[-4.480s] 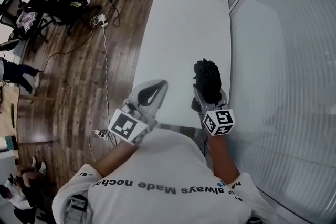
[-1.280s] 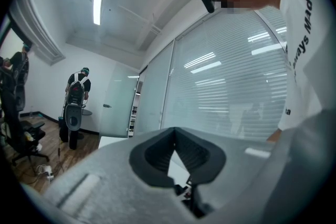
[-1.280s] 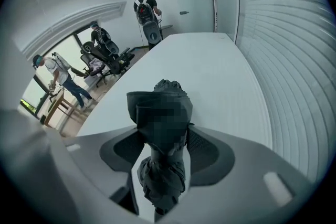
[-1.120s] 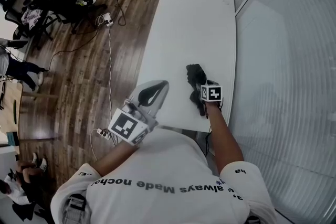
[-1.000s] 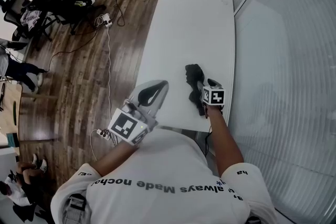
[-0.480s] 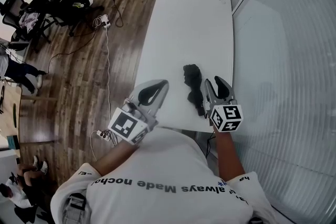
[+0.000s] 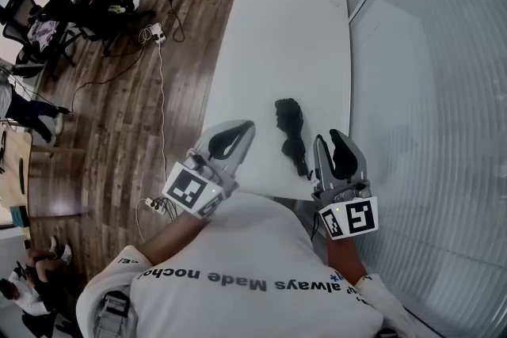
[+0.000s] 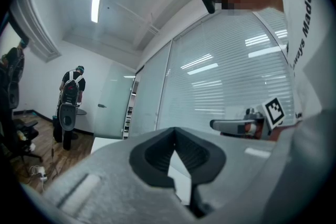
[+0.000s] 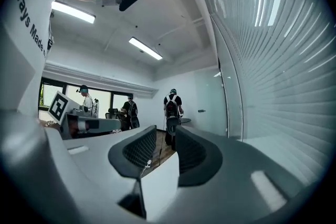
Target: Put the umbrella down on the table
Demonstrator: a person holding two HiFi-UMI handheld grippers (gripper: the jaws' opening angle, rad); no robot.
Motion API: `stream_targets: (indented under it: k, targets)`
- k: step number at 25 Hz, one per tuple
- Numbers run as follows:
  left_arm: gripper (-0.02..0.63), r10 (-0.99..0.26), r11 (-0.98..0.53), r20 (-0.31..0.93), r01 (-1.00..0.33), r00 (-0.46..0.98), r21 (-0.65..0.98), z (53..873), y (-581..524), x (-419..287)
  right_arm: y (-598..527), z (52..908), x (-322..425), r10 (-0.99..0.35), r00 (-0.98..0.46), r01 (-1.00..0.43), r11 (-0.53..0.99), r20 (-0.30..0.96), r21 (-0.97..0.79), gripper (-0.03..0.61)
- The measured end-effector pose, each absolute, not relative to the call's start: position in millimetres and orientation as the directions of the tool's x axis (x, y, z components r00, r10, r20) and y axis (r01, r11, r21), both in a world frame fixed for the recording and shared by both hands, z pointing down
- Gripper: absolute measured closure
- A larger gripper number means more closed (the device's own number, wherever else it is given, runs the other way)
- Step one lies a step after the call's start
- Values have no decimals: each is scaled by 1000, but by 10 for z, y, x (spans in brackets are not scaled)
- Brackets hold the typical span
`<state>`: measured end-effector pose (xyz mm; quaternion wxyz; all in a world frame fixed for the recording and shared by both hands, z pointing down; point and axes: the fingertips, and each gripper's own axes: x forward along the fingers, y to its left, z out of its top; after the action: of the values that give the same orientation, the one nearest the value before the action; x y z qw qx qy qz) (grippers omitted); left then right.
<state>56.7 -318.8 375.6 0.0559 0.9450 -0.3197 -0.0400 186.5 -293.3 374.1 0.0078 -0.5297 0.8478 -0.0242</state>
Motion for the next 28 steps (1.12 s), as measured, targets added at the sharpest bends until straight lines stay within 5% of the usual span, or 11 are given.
stream_targets:
  k: [28]
  targets:
    - [611,-608,-790,-47,-598,793,137,3726,-3191,543,-2755,3548,1714,-894,-448,-894,448,-16,-23,522]
